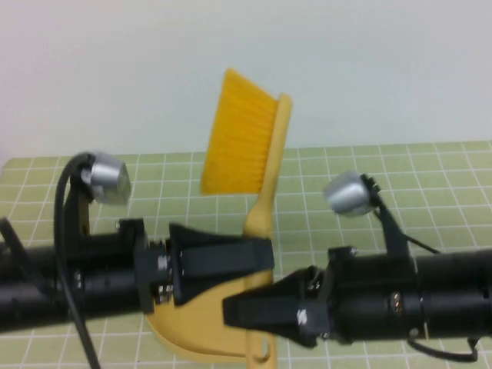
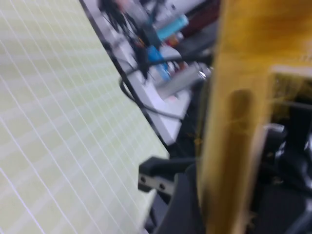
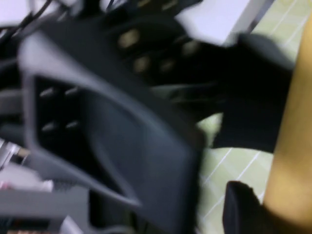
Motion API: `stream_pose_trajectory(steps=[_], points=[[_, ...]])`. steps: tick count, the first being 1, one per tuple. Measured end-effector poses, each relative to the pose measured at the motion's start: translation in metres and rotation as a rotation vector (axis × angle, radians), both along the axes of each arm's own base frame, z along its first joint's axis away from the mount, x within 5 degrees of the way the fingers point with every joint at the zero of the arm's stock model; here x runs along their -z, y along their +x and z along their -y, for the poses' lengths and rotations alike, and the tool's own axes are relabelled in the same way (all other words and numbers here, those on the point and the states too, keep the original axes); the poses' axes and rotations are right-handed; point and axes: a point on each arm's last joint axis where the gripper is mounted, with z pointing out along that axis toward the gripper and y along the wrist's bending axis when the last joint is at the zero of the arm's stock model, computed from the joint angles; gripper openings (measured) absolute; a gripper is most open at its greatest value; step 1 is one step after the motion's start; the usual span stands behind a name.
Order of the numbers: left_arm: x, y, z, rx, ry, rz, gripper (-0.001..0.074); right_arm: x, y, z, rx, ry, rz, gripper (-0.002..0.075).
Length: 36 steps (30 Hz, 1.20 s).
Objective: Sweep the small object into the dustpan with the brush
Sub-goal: Hand over the broom, then pick up the dustpan from the table
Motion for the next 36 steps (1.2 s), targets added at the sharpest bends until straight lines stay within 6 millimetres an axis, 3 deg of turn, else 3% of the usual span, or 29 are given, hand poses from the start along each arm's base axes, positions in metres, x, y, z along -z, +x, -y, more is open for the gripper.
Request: stream_pose_trajectory(steps=[4,9,20,25,32,36], points=[[-0.015,0.012,0.001,-0.051,0.033,0.025,0.0542,0.000,0.017,0.015,0.076,0.003,-0.003,0.0174],[-0.025,0.018,-0.002,-0.011,0.292,0.081,0.0533,0.002,0.034,0.035,0.162,-0.019,-0.019,0.0174],[-0.057,0.045,-0.031,-0.015,0.929,0.311,0.0533,0.031,0.038,0.081,0.064,-0.399,-0.064,0.0174],[-0.044,0.072,-0.037,0.039,1.124,0.375,0.0533,0.031,0.037,0.090,0.002,-0.573,-0.074,0.0174],[-0.003,0.105,-0.045,0.161,1.352,0.359,0.0533,0.017,0.040,0.101,-0.063,-0.763,-0.082,0.0174],[0.022,0.120,-0.043,0.213,1.393,0.331,0.0533,0.017,0.041,0.105,-0.060,-0.811,-0.082,0.0174]])
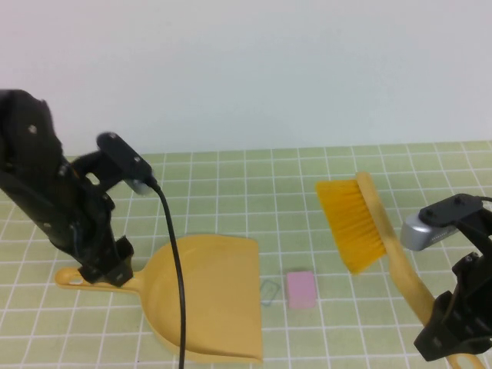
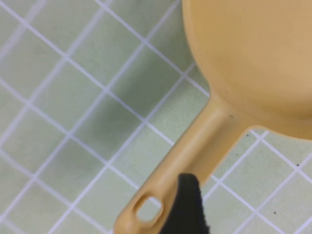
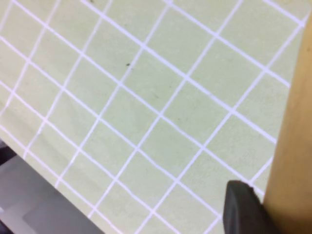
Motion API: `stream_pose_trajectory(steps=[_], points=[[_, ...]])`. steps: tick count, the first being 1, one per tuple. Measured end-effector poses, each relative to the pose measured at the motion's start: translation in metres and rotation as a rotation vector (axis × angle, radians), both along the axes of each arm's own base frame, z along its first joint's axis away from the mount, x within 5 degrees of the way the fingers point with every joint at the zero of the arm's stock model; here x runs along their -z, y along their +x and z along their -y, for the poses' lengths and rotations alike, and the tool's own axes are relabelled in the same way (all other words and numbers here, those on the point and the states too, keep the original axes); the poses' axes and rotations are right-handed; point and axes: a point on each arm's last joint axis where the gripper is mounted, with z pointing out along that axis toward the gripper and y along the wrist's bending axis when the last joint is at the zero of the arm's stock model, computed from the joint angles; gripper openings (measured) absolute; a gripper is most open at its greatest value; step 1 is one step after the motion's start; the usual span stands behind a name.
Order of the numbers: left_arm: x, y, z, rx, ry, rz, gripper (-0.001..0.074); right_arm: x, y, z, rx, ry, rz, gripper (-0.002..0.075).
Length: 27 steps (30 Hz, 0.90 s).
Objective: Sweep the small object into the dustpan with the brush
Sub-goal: Pick up the dustpan from the table
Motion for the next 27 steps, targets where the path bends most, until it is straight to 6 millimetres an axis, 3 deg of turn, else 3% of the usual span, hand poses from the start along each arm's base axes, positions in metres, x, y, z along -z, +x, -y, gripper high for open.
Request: stream_pose_trajectory(steps=[7,16,27], points=[[0.029,0.017,0.000,0.027,0.077,-0.016,0.0533,0.000,0.002,0.000,0.008,0.002,0.018,0.0174],[0.038,0.023,0.014,0.197,0.214,0.053,0.0556,-0.001,0.006,-0.001,0.029,0.010,0.065,0.0174],[0.069,0.023,0.025,0.266,0.275,-0.071,0.0570,-0.001,0.008,0.000,0.038,0.010,0.077,0.0174]])
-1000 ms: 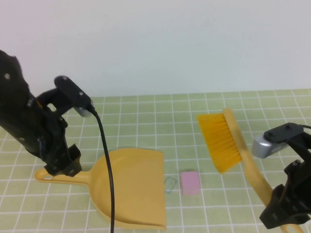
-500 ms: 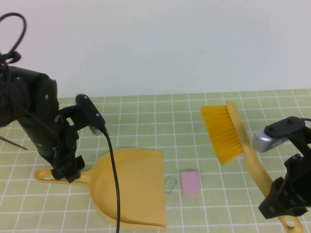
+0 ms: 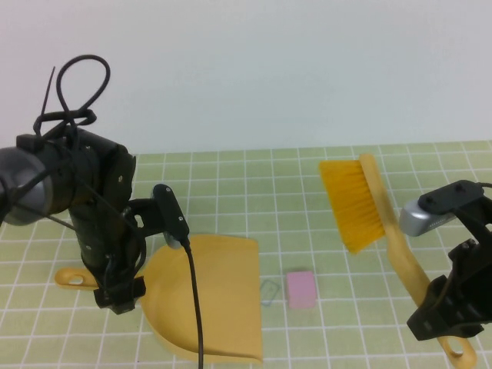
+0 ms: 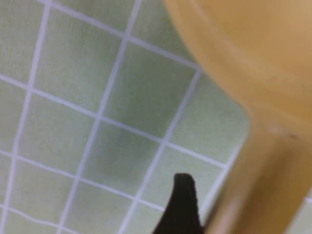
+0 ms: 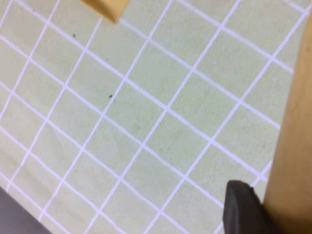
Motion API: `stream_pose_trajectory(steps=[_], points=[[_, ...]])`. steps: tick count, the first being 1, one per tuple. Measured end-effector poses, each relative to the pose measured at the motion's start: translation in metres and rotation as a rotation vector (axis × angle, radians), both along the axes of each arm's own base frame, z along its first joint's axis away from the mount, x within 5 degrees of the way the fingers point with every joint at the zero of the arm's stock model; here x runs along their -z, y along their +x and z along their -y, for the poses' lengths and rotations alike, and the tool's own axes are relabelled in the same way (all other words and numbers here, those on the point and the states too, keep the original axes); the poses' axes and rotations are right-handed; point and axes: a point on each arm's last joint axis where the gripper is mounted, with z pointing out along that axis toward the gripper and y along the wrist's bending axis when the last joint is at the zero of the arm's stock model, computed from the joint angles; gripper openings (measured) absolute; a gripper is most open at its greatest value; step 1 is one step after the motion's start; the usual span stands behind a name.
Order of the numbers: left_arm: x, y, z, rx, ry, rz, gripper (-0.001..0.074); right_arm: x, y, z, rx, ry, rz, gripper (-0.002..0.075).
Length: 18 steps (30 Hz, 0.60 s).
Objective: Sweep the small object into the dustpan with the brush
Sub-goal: Pick up the dustpan from the table
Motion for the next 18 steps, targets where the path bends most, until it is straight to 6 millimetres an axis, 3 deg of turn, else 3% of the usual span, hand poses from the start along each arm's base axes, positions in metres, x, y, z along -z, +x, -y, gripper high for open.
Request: stream_pose_trajectory(steps=[11,14,18], points=[[0.022,0.011,0.002,0.029,0.021,0.015,0.0559,0.000,0.002,0.001,0.044,-0.006,0.009,0.0174],[0.030,0.010,0.003,0.031,0.025,-0.023,0.0514,0.006,0.006,0.006,0.086,-0.068,-0.007,0.0174],[0.035,0.011,0.004,0.050,0.039,-0.040,0.0395,0.028,0.012,0.014,0.114,-0.212,-0.090,0.0174]])
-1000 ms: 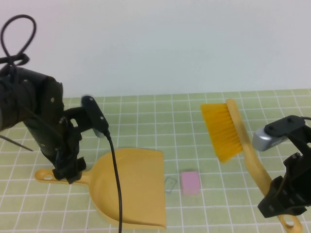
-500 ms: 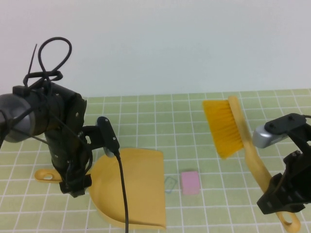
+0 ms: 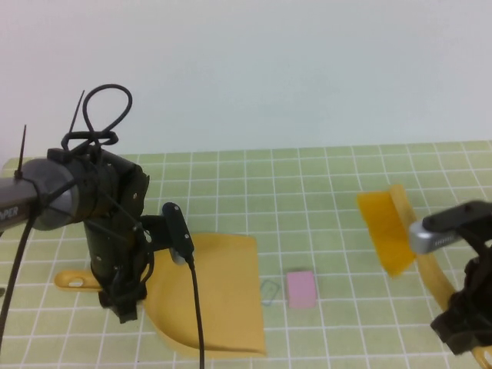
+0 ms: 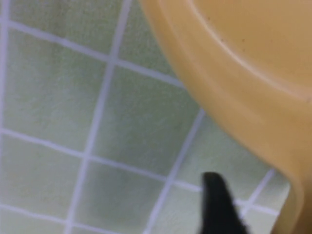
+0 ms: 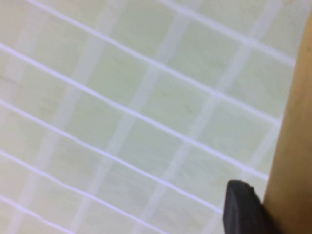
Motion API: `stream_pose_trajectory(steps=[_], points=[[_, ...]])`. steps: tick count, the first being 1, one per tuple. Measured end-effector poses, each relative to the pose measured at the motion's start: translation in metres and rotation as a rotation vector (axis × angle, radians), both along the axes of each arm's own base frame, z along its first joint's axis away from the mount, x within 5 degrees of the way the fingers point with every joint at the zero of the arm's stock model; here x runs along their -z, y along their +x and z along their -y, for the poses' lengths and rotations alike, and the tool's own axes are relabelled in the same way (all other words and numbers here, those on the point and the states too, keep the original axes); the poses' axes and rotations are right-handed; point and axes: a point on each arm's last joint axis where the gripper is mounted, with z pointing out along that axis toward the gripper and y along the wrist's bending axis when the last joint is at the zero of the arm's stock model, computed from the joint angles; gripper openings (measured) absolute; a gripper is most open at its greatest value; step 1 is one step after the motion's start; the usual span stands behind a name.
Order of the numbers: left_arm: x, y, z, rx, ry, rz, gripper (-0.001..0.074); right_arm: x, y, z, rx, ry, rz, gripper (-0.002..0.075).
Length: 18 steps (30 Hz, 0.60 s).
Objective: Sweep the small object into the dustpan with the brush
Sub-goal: Pick up the dustpan from the table, then sweep the small ball
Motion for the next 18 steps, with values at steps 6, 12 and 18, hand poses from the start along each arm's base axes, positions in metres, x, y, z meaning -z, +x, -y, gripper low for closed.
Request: stream_pose_trajectory(steps=[6,12,18], points=[[-0.002,-0.002,0.007,0.104,0.085,0.030,0.0218,0.027,0.007,-0.002,0.038,-0.050,-0.109,0.0173],[-0.002,-0.018,0.031,0.157,0.143,0.000,0.0216,0.028,0.011,-0.008,0.078,-0.002,-0.131,0.0173],[-0.003,-0.025,0.049,0.214,0.157,0.031,0.0216,0.026,0.011,-0.010,0.085,0.010,-0.170,0.0173]])
